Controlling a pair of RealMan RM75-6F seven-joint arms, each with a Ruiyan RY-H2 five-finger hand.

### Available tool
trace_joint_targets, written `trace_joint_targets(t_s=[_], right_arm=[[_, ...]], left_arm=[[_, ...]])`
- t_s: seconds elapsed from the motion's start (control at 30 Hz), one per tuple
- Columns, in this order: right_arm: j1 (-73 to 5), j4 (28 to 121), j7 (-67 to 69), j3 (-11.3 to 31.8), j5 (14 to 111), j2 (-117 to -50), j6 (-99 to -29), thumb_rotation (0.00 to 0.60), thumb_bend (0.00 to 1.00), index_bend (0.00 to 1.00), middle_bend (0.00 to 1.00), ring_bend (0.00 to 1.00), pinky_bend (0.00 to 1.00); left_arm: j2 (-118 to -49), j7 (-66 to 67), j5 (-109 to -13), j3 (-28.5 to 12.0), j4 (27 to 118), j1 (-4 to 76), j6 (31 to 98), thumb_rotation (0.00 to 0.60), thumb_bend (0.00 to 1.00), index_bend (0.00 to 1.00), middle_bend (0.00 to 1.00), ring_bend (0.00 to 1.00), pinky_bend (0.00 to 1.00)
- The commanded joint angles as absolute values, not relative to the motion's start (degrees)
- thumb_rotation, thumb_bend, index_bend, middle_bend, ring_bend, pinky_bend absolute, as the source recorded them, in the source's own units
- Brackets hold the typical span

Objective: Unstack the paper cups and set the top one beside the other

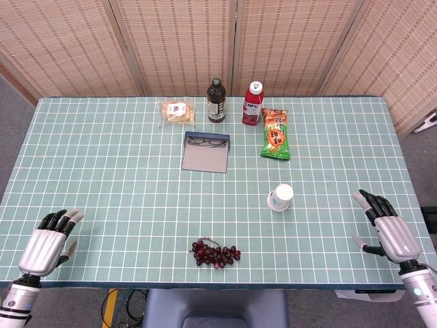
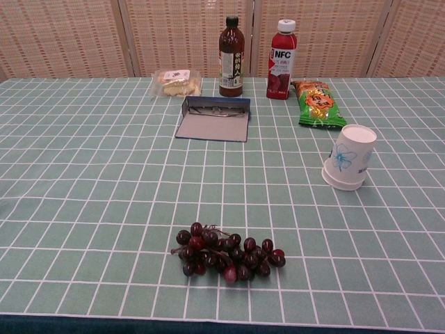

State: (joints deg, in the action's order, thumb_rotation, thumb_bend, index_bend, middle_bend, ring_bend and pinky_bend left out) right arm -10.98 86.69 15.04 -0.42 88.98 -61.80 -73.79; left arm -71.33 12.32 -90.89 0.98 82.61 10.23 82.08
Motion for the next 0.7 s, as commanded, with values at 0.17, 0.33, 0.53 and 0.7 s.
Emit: trace_joint_targets(t_s=[0.17, 0.33, 0.53, 0.7], right_arm=[[-16.97, 88.74, 15.06, 2.12, 86.45, -59.49, -65.22, 0.600, 0.27, 0.01, 0.00, 0.00, 0.00], [-21.20, 89.19, 13.64, 3.91, 84.19, -60.26, -59.65, 0.600, 0.27, 0.01, 0.00, 0.00, 0.00], [-25.81, 89.62, 16.13, 4.93, 82.00, -60.66, -52.12, 0.600, 0.27, 0.05, 0.00, 0.00, 0.00], [-29.94, 90.78, 14.17, 5.97, 79.04, -60.69, -45.82, 0.600, 0.27, 0.06, 0.00, 0.00, 0.00]], left_arm=[[-70.93, 12.24, -90.81, 0.75, 82.93, 10.13, 82.32, 0.600, 0.40, 0.22, 0.19, 0.15, 0.17], [-70.54, 11.74, -91.21, 0.78, 83.34, 9.90, 82.99, 0.600, 0.40, 0.21, 0.19, 0.15, 0.17], [-69.93, 10.80, -91.33, 0.74, 83.92, 9.73, 83.32, 0.600, 0.40, 0.21, 0.19, 0.15, 0.17], [-69.52, 10.25, -91.85, 0.81, 84.24, 9.47, 84.05, 0.600, 0.40, 0.21, 0.19, 0.15, 0.17]])
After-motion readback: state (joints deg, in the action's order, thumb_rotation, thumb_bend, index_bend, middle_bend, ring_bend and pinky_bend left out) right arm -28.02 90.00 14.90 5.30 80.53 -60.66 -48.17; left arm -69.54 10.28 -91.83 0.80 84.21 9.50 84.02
